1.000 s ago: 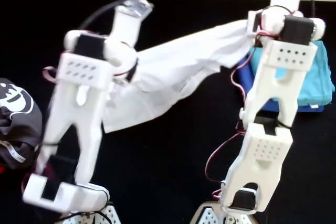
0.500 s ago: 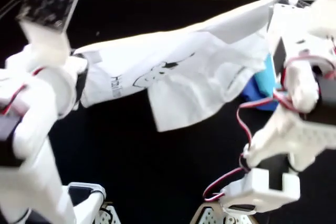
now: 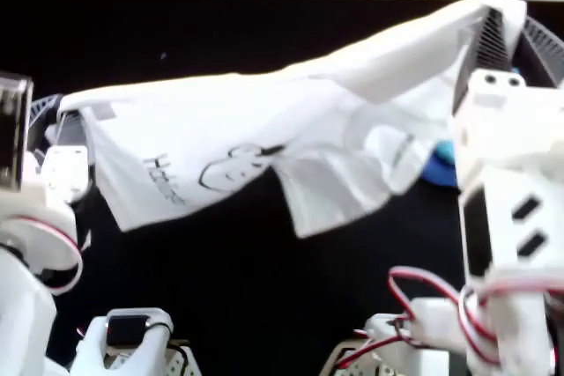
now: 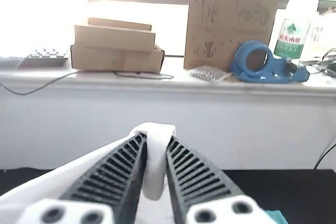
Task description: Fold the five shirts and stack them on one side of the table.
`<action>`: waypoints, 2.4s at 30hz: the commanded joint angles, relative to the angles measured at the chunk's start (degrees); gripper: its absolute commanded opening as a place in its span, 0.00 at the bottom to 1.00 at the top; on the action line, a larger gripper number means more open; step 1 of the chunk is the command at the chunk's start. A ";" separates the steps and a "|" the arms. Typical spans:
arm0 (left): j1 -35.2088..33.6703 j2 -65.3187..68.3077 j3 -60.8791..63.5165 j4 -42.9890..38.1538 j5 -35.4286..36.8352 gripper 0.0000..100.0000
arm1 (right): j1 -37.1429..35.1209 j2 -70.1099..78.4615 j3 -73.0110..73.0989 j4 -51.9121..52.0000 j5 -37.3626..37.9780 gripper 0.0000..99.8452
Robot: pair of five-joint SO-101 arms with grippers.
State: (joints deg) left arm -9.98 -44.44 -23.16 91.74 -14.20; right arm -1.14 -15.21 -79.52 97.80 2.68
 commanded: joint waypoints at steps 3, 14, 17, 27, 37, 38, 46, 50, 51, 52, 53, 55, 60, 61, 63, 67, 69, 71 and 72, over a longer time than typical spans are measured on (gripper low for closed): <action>-1.27 2.07 6.20 -4.48 -0.35 0.01 | -0.31 -1.01 -0.92 -4.79 0.00 0.01; -1.36 1.89 3.38 -7.91 -0.18 0.01 | -0.48 0.75 -2.42 -5.41 5.01 0.01; -1.36 1.89 -2.68 -4.48 -0.18 0.01 | -0.48 -1.80 -2.86 -3.30 5.01 0.01; -1.36 1.89 -16.22 4.84 -0.18 0.01 | -0.48 -9.36 -2.51 -2.95 5.01 0.01; -1.36 2.59 -8.57 4.48 -0.35 0.01 | -0.57 0.92 -2.42 -3.21 4.75 0.01; -1.36 2.77 -4.79 3.34 -0.35 0.01 | -0.57 3.38 -2.42 -3.38 4.75 0.01; -1.36 14.29 21.14 -17.58 -0.44 0.01 | -0.57 26.86 -2.59 -8.75 4.75 0.01; -1.45 24.92 19.03 -25.14 -1.23 0.01 | -0.57 36.53 -2.51 -13.93 4.84 0.01; -1.45 27.74 17.10 -25.49 -2.29 0.01 | -0.57 38.55 -2.51 -14.90 4.84 0.01; -1.45 30.64 14.64 -25.49 -3.08 0.01 | -0.57 39.96 -2.51 -15.78 4.84 0.01; -1.63 33.54 11.74 -25.23 -3.78 0.01 | -0.57 41.27 -2.51 -16.57 4.84 0.01; -3.30 39.16 4.79 -25.14 -4.13 0.01 | -0.57 43.03 -2.51 -18.15 4.75 0.01; -7.34 52.62 -12.70 -21.45 -6.68 0.01 | -1.54 45.58 -2.51 -20.70 4.75 0.01; -7.60 55.25 -15.87 -19.96 -7.47 0.01 | -1.89 46.64 -2.51 -20.97 4.75 0.01; -7.69 60.35 -20.70 -17.93 -8.97 0.01 | -3.21 49.10 -2.51 -20.97 4.75 0.01; -7.60 68.79 -26.95 -14.68 -9.76 0.01 | -5.32 55.34 -2.51 -20.44 4.66 0.01; -7.43 72.13 -28.70 -13.45 -9.76 0.01 | -5.93 57.98 -2.51 -19.91 4.66 0.01; -7.43 74.95 -29.23 -13.27 -9.67 0.01 | -6.64 60.09 -2.59 -18.77 4.66 0.01; -7.52 76.00 -29.23 -13.27 -9.67 0.01 | -6.81 60.88 -2.59 -17.98 4.66 0.01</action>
State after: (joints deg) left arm -16.22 29.93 -49.54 78.11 -23.43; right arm -7.12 45.10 -81.10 78.64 6.99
